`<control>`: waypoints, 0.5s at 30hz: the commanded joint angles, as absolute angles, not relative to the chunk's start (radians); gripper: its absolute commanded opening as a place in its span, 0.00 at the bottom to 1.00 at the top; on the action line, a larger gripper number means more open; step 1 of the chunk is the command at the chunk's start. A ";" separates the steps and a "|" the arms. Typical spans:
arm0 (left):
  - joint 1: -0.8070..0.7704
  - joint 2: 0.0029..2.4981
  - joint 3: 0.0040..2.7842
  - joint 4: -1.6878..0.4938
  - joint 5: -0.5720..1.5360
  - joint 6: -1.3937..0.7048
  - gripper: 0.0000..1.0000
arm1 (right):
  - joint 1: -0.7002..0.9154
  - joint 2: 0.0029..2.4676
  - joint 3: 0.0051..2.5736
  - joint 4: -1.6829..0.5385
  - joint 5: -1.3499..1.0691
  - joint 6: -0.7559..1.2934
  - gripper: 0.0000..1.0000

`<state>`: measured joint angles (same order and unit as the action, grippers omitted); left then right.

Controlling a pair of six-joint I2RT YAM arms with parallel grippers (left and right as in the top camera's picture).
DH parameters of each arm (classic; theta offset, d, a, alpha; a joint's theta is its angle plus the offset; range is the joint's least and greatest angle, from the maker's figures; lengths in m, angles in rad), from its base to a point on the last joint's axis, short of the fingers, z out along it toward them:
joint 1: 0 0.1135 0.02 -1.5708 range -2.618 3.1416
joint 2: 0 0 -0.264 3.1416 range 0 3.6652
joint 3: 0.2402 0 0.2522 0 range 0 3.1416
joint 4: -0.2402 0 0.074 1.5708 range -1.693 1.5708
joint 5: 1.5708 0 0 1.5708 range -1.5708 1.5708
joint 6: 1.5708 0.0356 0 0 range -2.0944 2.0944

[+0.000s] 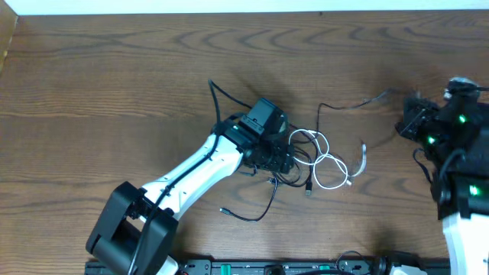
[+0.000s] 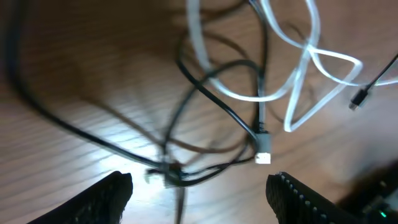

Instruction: Untangle cables

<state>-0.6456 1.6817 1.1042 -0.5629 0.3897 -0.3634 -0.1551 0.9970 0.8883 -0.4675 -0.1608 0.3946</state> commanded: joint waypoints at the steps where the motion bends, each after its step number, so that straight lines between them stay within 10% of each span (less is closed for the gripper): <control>1: -0.617 1.683 1.108 -0.584 0.346 -0.361 0.73 | -0.173 1.056 0.901 -0.495 0.157 0.233 0.01; 15: -0.599 1.683 1.108 -0.598 0.346 -0.361 0.73 | -0.452 1.191 1.256 -0.682 0.395 0.272 0.01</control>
